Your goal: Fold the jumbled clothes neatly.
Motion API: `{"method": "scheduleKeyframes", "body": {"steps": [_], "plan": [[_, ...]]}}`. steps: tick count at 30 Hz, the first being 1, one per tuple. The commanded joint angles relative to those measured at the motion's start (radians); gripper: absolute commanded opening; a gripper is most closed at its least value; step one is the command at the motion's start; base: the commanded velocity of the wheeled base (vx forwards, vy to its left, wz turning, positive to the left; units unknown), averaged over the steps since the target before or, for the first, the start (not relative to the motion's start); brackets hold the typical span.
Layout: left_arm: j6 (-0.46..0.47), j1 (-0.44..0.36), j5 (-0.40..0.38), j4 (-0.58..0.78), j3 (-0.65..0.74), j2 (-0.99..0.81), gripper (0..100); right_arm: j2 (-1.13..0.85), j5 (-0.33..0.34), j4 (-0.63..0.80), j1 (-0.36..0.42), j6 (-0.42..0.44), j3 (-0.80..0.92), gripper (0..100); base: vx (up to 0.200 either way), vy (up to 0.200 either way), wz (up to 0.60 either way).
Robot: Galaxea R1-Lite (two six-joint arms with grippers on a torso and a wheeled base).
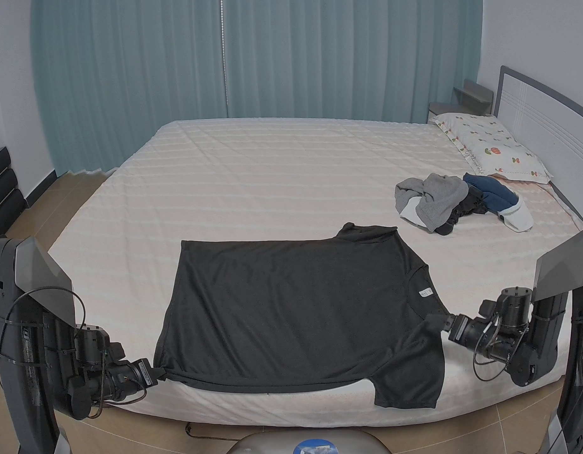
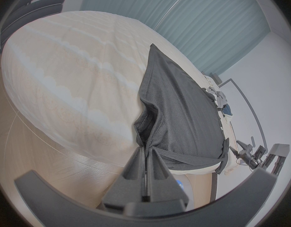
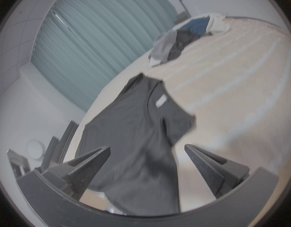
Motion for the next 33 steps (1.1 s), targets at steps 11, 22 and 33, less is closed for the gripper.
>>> {"method": "scheduleKeyframes", "body": {"steps": [11, 22, 33], "plan": [[-0.003, -0.001, -0.002, -0.018, -0.004, 0.0, 0, 0.024, 0.233, -0.015, -0.021, -0.183, 0.271, 100, 0.0, 0.0, 0.0], [-0.004, -0.001, -0.002, -0.018, -0.008, 0.001, 0, 0.061, 0.227, -0.015, -0.015, -0.177, 0.222, 100, 0.0, 0.0, 0.0], [-0.004, -0.001, 0.0, -0.018, -0.008, 0.0, 0, 0.098, 0.212, -0.015, 0.0, -0.169, 0.184, 100, 0.0, 0.0, 0.0]]}}
